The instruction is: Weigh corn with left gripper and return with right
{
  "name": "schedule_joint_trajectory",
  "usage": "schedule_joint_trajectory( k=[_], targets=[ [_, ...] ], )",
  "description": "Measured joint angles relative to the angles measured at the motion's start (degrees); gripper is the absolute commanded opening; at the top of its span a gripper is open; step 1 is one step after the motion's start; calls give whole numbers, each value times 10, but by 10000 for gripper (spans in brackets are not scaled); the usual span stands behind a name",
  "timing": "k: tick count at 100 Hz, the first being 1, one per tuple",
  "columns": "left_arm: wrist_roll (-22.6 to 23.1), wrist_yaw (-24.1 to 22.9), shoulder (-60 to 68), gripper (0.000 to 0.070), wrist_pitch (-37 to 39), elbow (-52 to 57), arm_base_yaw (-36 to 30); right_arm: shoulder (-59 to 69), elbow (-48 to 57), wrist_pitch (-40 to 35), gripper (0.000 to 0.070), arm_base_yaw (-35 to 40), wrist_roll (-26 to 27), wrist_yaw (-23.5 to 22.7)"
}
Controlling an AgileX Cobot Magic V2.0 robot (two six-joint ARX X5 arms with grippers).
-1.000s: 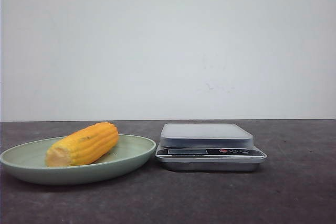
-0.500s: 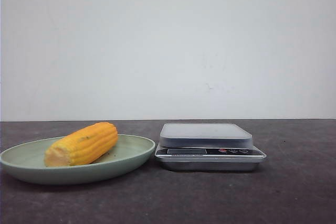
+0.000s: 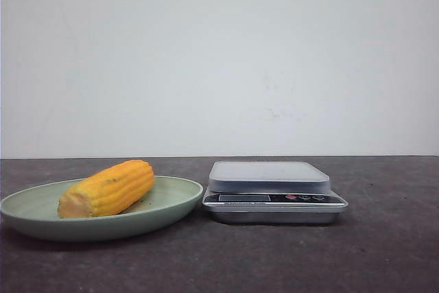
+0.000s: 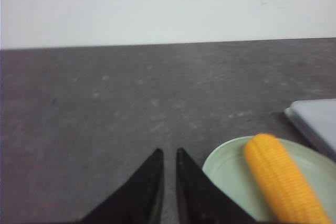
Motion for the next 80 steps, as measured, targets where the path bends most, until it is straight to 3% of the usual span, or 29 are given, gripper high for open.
schedule_joint_trajectory(
  k=[49,80],
  targets=[
    [-3,-3,-99,0,42,-131,26,0,0,0,7,0,0,0],
    [-1,-100,-100,0,40,-133,26,0,0,0,7,0,0,0]
  ],
)
